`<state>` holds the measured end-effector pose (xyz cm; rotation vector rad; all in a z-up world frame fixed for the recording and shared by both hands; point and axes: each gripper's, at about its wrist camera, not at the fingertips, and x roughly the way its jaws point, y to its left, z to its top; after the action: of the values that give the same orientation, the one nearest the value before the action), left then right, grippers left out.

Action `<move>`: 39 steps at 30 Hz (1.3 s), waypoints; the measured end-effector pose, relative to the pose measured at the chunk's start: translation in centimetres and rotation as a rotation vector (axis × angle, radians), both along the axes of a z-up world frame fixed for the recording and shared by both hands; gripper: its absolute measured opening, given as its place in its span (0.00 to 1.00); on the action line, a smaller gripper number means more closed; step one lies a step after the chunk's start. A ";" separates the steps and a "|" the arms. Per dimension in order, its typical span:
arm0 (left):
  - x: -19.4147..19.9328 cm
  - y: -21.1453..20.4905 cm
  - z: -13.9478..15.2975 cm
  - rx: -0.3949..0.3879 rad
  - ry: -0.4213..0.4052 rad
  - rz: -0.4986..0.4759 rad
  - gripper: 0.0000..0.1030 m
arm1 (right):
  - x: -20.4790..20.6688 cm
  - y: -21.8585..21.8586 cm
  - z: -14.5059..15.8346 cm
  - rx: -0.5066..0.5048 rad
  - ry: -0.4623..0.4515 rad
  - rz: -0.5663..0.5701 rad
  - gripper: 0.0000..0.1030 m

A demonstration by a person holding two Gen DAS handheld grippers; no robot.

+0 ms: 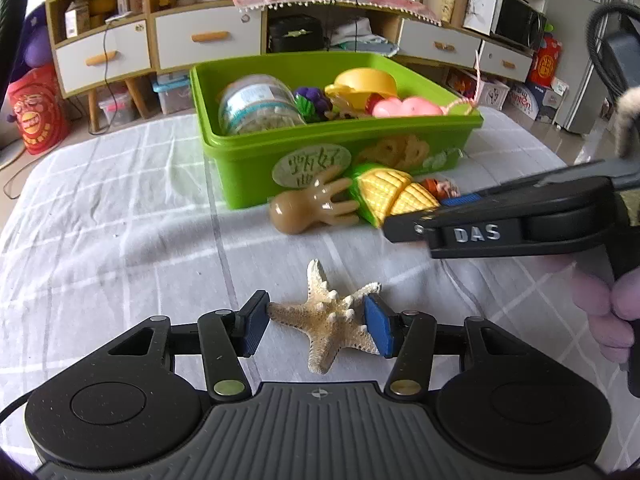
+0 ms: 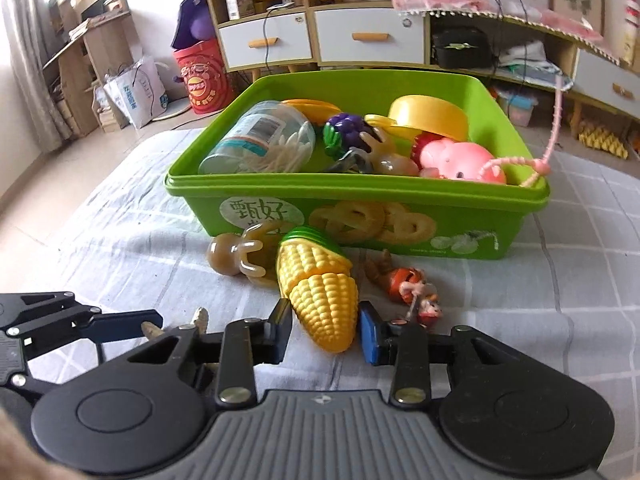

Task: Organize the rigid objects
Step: 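Close left tool on the starfish while right tool grasps and lifts the yellow corn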

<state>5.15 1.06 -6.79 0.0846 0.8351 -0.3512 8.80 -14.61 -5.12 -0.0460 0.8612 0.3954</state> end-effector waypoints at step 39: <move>0.5 -0.3 4.3 -0.142 -0.030 0.042 0.55 | -2.3 -7.1 4.5 0.218 0.207 -0.163 0.31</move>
<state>5.62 0.80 -2.52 -0.0595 0.7787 -0.3676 6.53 -21.68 -0.66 0.2693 1.0128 0.3431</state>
